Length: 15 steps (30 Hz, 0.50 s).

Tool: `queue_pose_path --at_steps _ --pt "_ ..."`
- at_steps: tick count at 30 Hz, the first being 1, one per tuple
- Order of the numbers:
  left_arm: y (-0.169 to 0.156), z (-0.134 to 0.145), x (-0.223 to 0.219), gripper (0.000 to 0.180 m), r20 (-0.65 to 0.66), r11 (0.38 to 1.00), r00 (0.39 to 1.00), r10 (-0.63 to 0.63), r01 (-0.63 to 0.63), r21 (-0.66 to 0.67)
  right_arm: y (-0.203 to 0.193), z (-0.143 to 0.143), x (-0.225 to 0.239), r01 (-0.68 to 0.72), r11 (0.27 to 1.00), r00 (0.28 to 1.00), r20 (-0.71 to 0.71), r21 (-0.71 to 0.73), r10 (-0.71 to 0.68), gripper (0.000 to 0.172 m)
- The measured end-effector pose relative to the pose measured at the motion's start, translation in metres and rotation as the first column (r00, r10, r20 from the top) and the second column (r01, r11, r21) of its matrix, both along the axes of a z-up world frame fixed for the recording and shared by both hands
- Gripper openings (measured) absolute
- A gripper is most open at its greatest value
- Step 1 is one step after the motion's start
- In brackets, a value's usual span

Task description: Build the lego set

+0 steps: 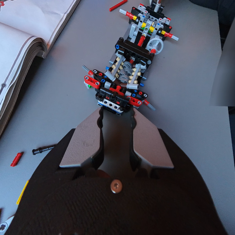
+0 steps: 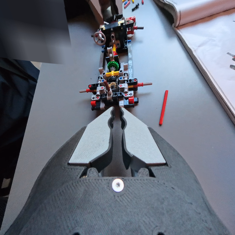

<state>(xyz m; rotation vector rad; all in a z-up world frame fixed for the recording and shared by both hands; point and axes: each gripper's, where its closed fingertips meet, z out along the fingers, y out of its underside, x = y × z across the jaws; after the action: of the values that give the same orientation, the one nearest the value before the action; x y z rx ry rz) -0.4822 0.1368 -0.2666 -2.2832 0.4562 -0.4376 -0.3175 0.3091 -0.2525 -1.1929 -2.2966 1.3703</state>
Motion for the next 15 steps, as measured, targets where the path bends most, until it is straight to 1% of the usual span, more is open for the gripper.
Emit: queue_pose_path --at_steps 6,15 --pt "0.0004 -0.0014 -0.001 0.039 -0.017 1.0 1.0 0.006 -0.006 0.0 0.0035 0.0083 -0.0015 0.011 0.997 1.0 -0.006 -0.078 -0.011 0.011" --pt "0.0002 -0.0019 -0.0008 0.039 -0.034 1.0 0.999 0.003 -0.003 0.006 0.0048 0.0096 -0.0027 0.013 0.993 1.0 0.015 -0.117 -0.011 0.013"
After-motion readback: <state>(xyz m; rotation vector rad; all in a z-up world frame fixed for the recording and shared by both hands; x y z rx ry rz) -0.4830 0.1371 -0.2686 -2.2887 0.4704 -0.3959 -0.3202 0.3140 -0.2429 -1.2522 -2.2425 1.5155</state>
